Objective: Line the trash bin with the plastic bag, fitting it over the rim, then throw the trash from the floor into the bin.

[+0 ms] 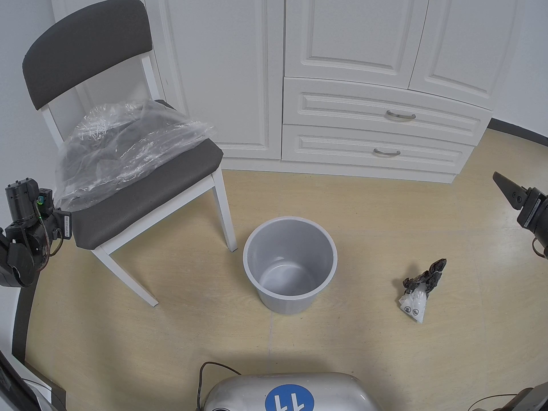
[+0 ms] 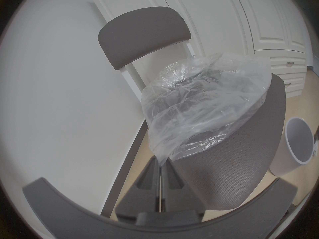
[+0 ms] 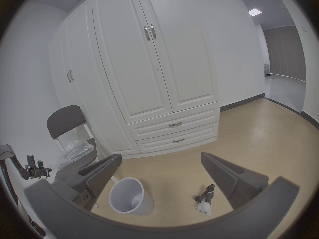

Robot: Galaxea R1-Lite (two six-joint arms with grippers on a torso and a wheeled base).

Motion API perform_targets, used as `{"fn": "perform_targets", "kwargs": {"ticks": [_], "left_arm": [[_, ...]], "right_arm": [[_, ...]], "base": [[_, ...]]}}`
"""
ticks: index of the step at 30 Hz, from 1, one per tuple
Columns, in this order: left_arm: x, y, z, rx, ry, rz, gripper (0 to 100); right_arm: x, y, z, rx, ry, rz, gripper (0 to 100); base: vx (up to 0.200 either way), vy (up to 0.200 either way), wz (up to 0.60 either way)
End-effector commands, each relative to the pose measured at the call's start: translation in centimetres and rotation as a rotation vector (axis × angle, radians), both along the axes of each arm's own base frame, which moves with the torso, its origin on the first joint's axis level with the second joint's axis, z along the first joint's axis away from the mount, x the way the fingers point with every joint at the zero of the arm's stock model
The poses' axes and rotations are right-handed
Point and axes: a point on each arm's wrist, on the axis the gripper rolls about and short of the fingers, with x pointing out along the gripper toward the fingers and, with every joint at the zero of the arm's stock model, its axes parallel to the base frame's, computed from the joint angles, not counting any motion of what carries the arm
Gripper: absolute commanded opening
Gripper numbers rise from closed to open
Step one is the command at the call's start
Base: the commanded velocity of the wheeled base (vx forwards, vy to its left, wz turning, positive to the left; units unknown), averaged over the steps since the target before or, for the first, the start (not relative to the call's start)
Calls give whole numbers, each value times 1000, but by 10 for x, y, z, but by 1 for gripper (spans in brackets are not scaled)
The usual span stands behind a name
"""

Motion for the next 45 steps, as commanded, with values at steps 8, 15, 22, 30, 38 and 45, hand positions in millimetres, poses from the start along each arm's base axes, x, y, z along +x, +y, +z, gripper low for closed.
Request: {"fn": "perform_targets", "kwargs": {"ticks": [8, 15, 22, 30, 38, 45], "left_arm": [[-20, -13, 25, 10, -79, -62, 0], [-50, -39, 49, -24, -173, -220, 0], [-77, -70, 70, -91, -271, -341, 0], [-97, -102, 85, -103, -339, -494, 0], [-107, -124, 91, -124, -367, -613, 0], [-131, -142, 105, -202, -441, -737, 0]], "right_arm": [[-5, 2, 1, -9, -13, 13, 100], [-8, 11, 0, -30, -13, 61, 100], [-11, 25, -1, -38, -12, 95, 100], [-15, 32, -4, -39, -3, 103, 100], [-22, 29, -2, -61, -26, 98, 100], [-18, 31, -7, -80, -2, 105, 100]], "base": [[0, 0, 0], [0, 0, 0], [0, 0, 0], [0, 0, 0], [0, 0, 0], [0, 0, 0]]}}
